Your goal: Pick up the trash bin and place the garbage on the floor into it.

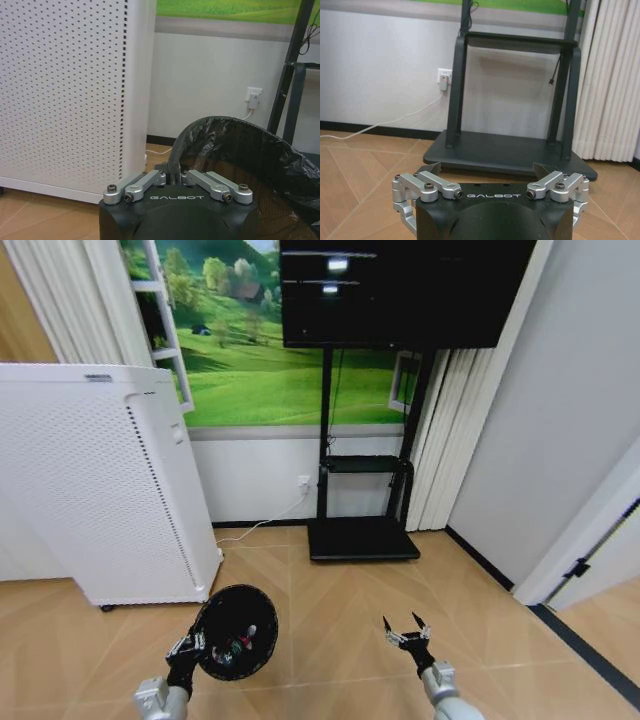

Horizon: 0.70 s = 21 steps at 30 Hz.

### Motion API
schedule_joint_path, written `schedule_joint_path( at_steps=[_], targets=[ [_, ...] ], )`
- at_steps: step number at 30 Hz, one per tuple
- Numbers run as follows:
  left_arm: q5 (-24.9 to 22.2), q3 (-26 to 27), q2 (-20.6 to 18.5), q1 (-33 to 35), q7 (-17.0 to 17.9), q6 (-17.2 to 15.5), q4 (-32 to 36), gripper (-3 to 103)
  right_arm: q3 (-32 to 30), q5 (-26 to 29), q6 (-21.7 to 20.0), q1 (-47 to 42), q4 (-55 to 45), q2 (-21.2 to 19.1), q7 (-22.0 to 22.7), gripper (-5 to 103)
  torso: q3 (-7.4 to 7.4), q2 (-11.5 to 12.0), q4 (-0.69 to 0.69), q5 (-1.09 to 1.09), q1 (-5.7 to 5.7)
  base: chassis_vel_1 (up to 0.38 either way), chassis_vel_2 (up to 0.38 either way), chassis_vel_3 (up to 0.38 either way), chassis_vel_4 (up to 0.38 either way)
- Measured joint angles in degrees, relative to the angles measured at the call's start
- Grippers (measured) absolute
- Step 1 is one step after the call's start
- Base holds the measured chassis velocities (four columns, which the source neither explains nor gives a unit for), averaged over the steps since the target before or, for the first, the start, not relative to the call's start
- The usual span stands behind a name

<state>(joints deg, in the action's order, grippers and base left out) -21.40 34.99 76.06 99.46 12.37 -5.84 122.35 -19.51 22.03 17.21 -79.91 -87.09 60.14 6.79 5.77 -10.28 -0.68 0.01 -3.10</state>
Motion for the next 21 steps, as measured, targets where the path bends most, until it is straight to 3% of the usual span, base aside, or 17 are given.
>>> schedule_joint_path(
  at_steps=[13, 21],
  targets=[
    [0.35, -0.20, 0.33, 0.41, -0.13, 0.44, -0.04, 7, -0.65, 0.11, 1.34, -1.22, -0.34, 0.40, -1.16, 100, 0.01, 0.02, 0.00, 0.00, -0.01, 0.015, -0.040, -0.026, 0.031],
    [0.34, 0.02, 0.24, 0.38, -0.12, 0.50, -0.03, 7, -0.75, 0.06, 2.49, -0.60, 0.32, 0.47, -1.80, 100, -0.01, 0.01, 0.01, 0.00, 0.00, 0.186, -0.144, -0.179, 0.169]
  ],
)
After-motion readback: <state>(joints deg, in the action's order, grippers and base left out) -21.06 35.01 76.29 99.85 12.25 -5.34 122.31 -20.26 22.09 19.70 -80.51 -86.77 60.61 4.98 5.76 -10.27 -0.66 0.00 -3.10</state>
